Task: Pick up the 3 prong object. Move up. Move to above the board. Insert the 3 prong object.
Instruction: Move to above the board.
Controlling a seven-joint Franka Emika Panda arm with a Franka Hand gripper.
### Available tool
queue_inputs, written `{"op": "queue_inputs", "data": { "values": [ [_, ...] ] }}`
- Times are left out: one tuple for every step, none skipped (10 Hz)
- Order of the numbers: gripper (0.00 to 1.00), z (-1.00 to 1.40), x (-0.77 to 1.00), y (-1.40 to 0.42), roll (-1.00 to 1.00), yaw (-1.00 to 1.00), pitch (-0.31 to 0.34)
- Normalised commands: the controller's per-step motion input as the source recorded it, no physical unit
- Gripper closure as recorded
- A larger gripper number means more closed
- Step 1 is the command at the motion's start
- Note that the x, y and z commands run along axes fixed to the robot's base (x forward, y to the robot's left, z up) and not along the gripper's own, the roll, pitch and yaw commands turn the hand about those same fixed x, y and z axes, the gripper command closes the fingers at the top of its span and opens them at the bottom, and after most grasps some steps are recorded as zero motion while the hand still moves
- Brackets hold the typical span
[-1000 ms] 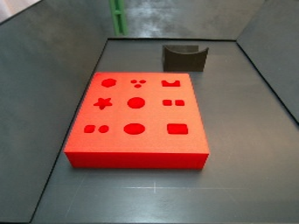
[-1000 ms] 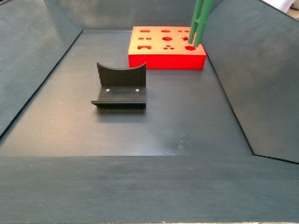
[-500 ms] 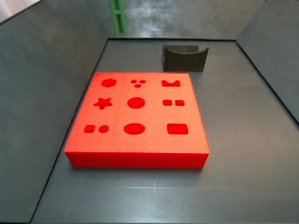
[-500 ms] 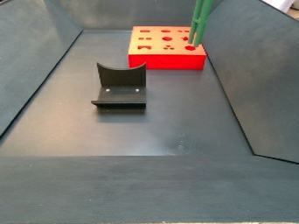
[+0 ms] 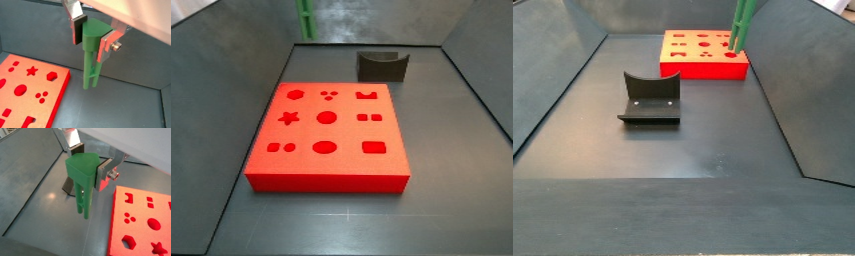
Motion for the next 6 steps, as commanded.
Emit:
{"op": "queue_inputs", "data": {
  "values": [
    [1.00,-0.01,0.04,0.00,-0.09,0.34,0.036],
    [1.00,-0.01,0.04,0.00,-0.09,0.34,0.036],
    [1.00,-0.01,0.04,0.00,-0.09,0.34,0.036],
    [1.00,-0.01,0.04,0.00,-0.09,0.34,0.036],
    [1.00,-0.01,0.04,0.00,-0.09,0.34,0.036],
    [1.00,-0.01,0.04,0.00,-0.09,0.34,0.036]
  ]
}}
